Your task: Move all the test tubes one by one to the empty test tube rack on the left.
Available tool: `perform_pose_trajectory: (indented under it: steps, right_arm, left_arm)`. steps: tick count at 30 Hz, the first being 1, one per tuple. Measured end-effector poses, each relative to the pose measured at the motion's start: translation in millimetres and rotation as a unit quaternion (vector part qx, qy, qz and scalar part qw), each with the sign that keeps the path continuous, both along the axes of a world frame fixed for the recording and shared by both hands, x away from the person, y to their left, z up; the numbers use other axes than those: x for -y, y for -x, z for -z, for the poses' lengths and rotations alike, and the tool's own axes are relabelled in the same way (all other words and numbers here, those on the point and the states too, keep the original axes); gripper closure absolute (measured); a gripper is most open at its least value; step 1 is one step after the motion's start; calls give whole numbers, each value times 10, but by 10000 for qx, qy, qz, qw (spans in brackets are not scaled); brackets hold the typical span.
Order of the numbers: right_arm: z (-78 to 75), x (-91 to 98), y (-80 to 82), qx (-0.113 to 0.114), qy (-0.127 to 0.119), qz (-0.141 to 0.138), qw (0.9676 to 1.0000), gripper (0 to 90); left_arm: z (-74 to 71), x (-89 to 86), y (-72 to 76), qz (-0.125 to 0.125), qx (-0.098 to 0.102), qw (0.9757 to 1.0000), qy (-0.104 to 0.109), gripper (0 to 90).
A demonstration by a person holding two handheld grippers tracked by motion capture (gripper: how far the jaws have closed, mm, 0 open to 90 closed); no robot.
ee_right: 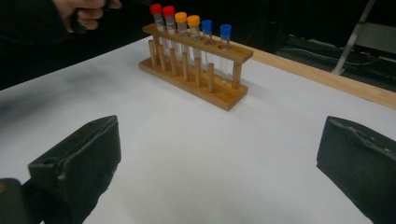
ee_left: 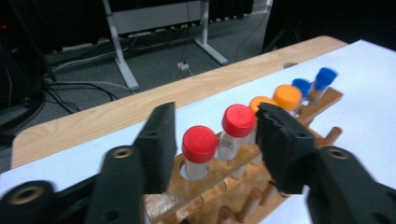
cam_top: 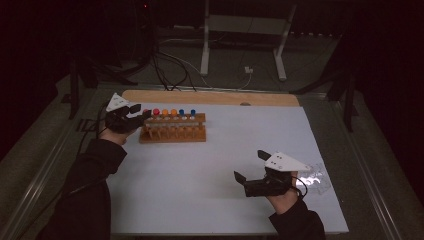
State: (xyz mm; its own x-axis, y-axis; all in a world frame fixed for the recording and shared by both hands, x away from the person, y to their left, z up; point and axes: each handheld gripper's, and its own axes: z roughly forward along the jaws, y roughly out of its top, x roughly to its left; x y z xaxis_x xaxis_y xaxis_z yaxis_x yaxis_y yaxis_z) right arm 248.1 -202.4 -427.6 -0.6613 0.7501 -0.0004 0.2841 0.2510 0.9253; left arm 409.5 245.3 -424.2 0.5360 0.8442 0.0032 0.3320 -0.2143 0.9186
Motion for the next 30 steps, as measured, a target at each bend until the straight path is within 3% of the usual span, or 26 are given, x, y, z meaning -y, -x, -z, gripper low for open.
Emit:
perform_pose_trajectory:
  steps: [8,14,18,20,30]
  right_arm:
    - [-8,10,5,28,-10,9,10000,0]
    - [-8,3,4,18,-6,1,10000,0]
    - [-10,0,7,26,-2,-2,10000,0]
    - [-9,0,9,32,7,-3,10000,0]
    - [7,11,11,29,18,11,10000,0]
  left_arm:
    - [-131,-32,460,226,199,9994,151,271]
    - [-95,42,763,559,131,9981,236,155]
    - [-9,136,933,870,19,9956,338,92]
    - [55,178,1012,1116,-35,9929,420,18]
    - [519,431,1360,1497,-126,9879,386,6]
